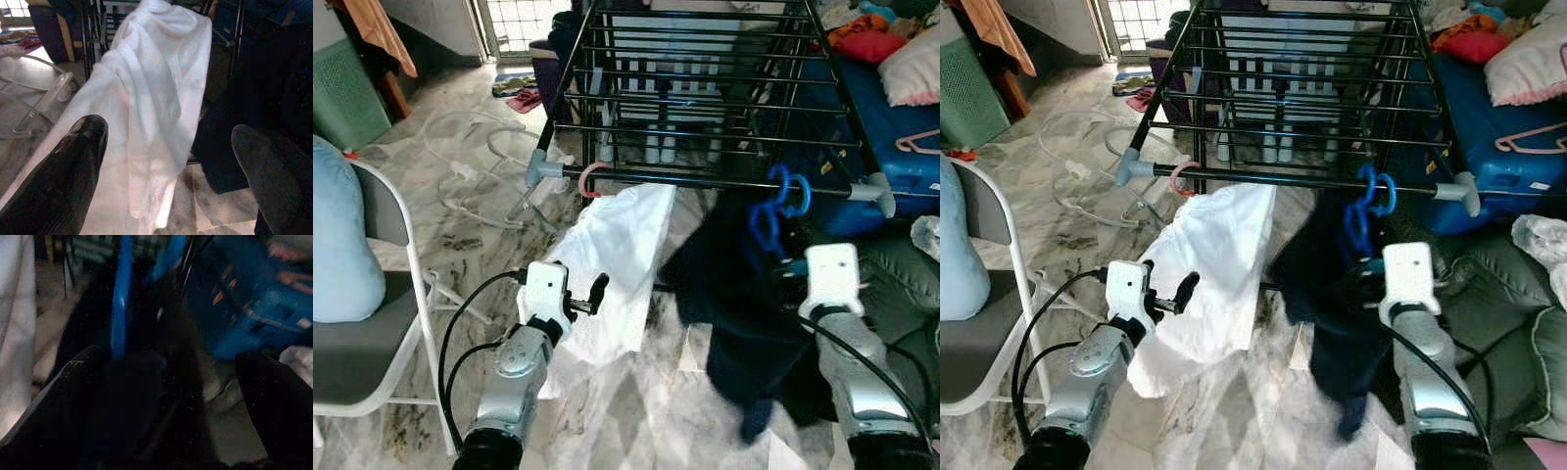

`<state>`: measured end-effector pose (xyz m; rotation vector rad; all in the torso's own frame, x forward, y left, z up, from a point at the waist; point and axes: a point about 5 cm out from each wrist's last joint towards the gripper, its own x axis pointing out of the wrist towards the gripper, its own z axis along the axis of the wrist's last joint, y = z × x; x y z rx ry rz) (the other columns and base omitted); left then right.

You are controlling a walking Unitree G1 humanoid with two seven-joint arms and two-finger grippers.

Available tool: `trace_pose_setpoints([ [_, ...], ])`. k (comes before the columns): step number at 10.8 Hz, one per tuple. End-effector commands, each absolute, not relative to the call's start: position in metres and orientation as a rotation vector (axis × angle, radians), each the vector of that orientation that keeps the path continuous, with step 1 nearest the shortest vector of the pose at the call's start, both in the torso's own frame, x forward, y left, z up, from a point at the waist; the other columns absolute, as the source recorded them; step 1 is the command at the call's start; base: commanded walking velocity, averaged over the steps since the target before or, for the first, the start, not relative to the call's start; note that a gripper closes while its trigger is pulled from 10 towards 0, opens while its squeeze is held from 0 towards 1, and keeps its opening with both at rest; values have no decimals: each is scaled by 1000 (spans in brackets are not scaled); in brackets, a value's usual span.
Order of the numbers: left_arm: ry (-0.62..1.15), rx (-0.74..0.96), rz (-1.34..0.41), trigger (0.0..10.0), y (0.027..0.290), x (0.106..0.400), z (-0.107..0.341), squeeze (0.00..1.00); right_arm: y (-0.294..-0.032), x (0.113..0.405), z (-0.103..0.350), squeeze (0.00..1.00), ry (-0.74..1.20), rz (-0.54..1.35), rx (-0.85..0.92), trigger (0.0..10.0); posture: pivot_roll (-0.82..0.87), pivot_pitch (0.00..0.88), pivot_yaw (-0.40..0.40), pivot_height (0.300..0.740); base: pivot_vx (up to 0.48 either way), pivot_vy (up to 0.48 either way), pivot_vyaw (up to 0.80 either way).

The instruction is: Hang hanger

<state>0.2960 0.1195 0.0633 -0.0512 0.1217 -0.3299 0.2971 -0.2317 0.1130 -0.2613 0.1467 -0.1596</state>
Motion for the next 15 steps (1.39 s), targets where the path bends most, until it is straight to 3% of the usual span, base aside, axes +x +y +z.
trace_pose_setpoints([
  [1, 124, -37, -338, 10000, 117, 298, 64, 0, -233, 300, 137, 0, 22, -181, -254, 10000, -190, 40, 16, 740, 0, 0, 0],
  [3, 122, -38, -344, 10000, 115, 298, 64, 0, -222, 304, 149, 0, -40, -127, -248, 10000, -186, 39, 12, 740, 0, 0, 0],
  [9, 131, -32, -329, 10000, 119, 297, 62, 0, -160, 309, 130, 0, 18, 137, -155, 10000, -166, 35, 7, 740, 0, 0, 0],
  [12, 147, -22, -336, 10000, 119, 297, 59, 0, -147, 323, 115, 0, 119, 139, -50, 10000, -164, 38, 12, 740, 0, 0, 0],
  [15, 152, -16, -340, 10000, 120, 294, 58, 0, -162, 343, 120, 0, 112, -67, -61, 10000, -148, 42, 16, 740, 0, 0, 0],
])
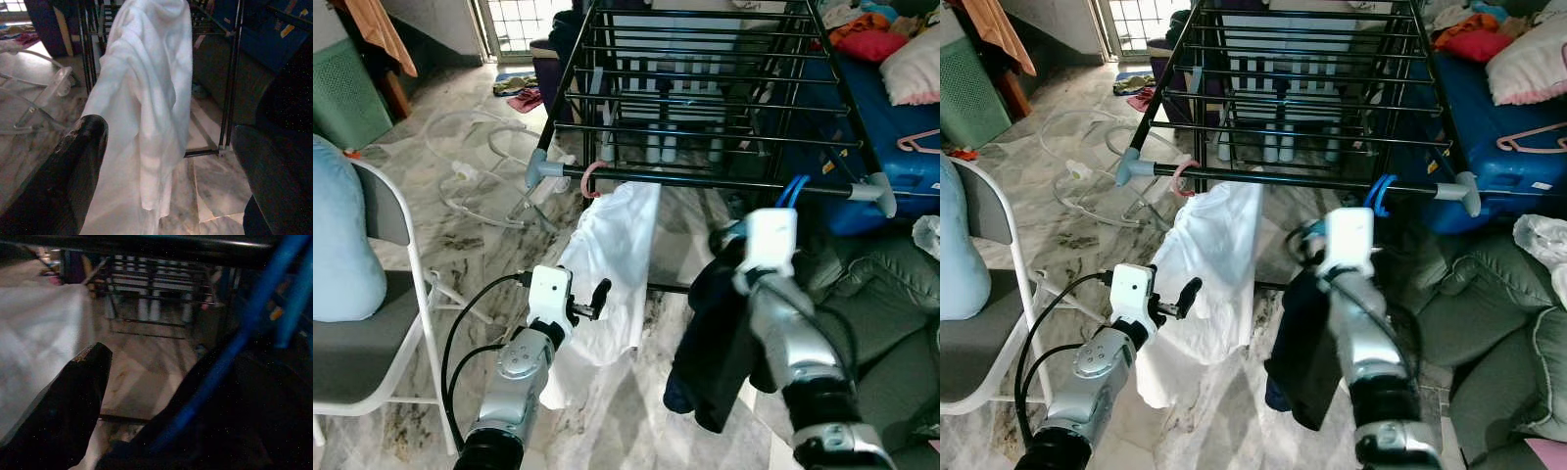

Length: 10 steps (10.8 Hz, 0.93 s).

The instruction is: Hang hanger

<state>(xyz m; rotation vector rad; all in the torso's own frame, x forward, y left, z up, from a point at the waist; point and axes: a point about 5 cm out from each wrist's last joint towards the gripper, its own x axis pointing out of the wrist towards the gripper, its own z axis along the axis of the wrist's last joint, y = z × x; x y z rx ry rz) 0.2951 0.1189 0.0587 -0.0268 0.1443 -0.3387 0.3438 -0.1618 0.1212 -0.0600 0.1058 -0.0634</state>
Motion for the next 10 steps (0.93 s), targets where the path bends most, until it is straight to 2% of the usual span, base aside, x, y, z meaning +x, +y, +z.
trace_pose_setpoints([
  [1, 155, -15, -341, 10000, 120, 294, 57, 0, -159, 346, 117, 0, 123, -67, -49, 10000, -147, 45, 19, 740, 0, 0, 0],
  [5, 163, -9, -354, 10000, 119, 293, 56, 0, -168, 355, 104, 0, 200, -115, 60, 10000, -152, 50, 25, 740, 0, 0, 0],
  [10, 180, 2, -353, 10000, 121, 291, 53, 0, -171, 370, 102, 0, 256, -89, 32, 10000, -134, 50, 26, 740, 0, 0, 0],
])
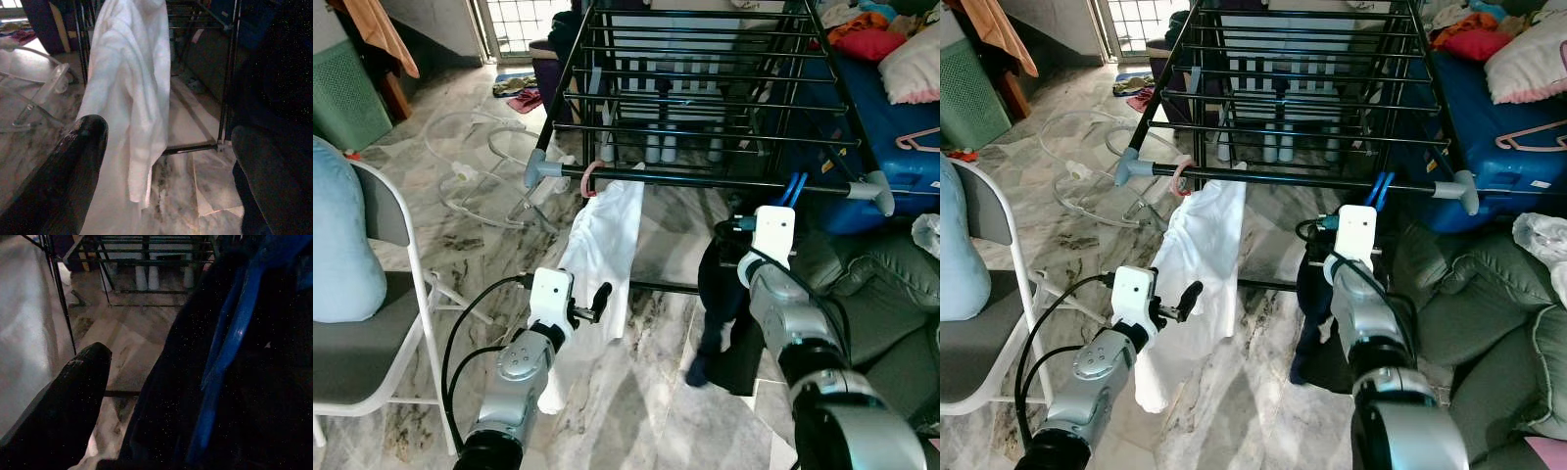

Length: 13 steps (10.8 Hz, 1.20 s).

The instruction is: Hang hanger

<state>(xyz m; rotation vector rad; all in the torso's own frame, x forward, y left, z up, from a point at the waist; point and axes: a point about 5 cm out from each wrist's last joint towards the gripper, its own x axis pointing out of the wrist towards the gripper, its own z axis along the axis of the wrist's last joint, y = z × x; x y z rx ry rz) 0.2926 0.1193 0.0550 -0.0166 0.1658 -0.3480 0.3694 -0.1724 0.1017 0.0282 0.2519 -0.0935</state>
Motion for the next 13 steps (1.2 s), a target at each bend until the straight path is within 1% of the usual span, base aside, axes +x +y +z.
trace_pose_setpoints([
  [1, 182, 3, -351, 10000, 121, 291, 53, 0, -169, 371, 100, 0, 280, -68, 29, 10000, -134, 50, 26, 740, 0, 0, 0],
  [2, 185, 5, -349, 10000, 122, 290, 52, 0, -162, 371, 95, 0, 316, -17, 32, 10000, -128, 50, 26, 740, 0, 0, 0],
  [3, 188, 8, -346, 10000, 123, 290, 52, 0, -141, 370, 91, 0, 331, 94, 34, 10000, -124, 50, 26, 740, 0, 0, 0],
  [5, 193, 11, -346, 10000, 123, 289, 51, 0, -118, 365, 84, 0, 344, 212, 31, 10000, -126, 51, 27, 740, 0, 0, 0],
  [7, 200, 14, -353, 10000, 121, 289, 50, 0, -104, 358, 77, 0, 348, 322, 8, 10000, -136, 55, 29, 740, 0, 0, 0],
  [11, 205, 13, -363, 10000, 119, 290, 49, 0, -94, 348, 70, 0, 341, 445, -5, 10000, -145, 53, 31, 740, 0, 0, 0],
  [12, 204, 13, -364, 10000, 118, 290, 49, 0, -94, 345, 66, 0, 343, 454, -33, 10000, -144, 51, 31, 740, 0, 0, 0],
  [13, 203, 12, -364, 10000, 118, 290, 49, 0, -102, 345, 65, 0, 340, 406, -50, 10000, -144, 51, 31, 740, 0, 0, 0],
])
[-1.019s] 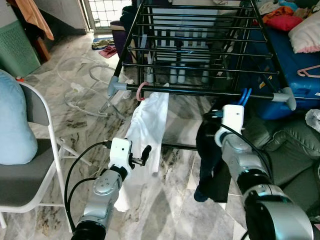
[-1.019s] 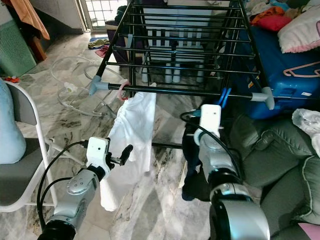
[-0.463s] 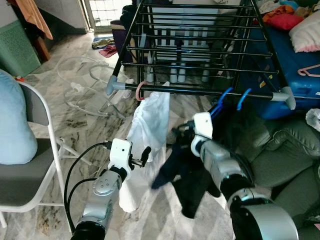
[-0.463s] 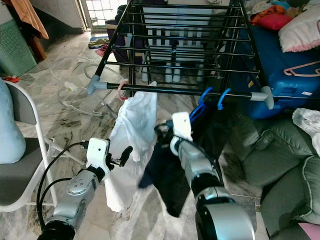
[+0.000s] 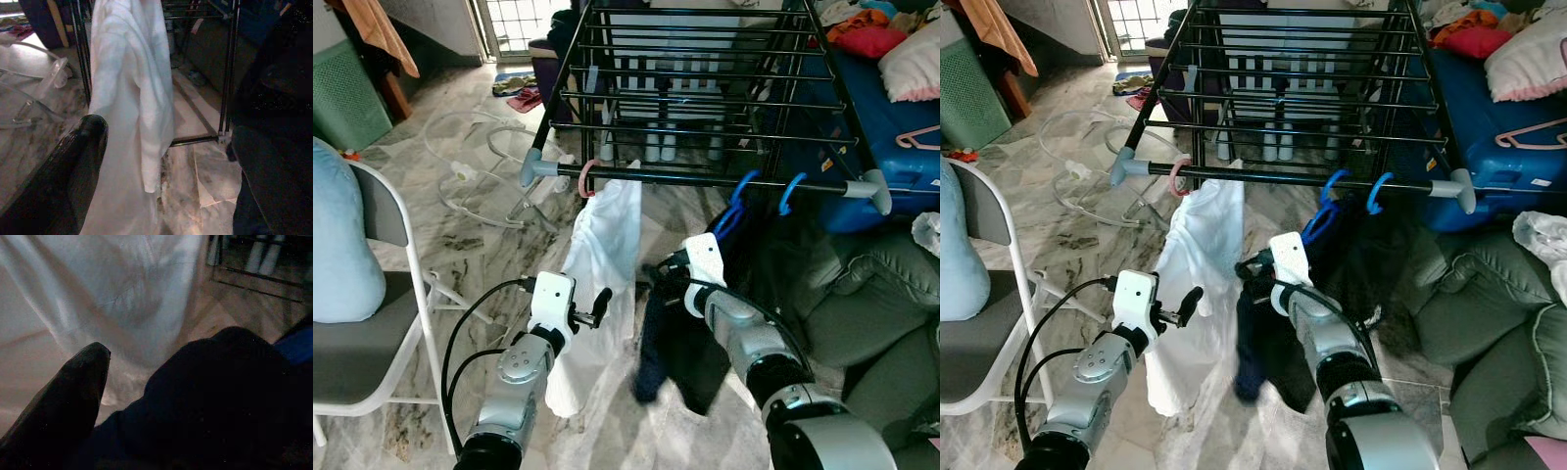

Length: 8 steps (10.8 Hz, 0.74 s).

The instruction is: Hang hanger

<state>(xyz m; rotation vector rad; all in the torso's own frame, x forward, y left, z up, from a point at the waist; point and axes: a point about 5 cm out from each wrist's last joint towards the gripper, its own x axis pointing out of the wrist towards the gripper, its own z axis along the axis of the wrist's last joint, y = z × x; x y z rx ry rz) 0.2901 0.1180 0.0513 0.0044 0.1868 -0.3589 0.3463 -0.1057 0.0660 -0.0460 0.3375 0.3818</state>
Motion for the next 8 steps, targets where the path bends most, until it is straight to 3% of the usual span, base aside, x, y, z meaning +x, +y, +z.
trace_pose_setpoints([
  [1, 204, 13, -362, 10000, 119, 289, 49, 0, -111, 346, 67, 0, 324, 357, -76, 10000, -140, 49, 28, 740, 0, 0, 0],
  [8, 205, 17, -383, 10000, 117, 291, 50, 0, -172, 364, 106, 0, 171, 43, -101, 10000, -157, 50, 46, 740, 0, 0, 0],
])
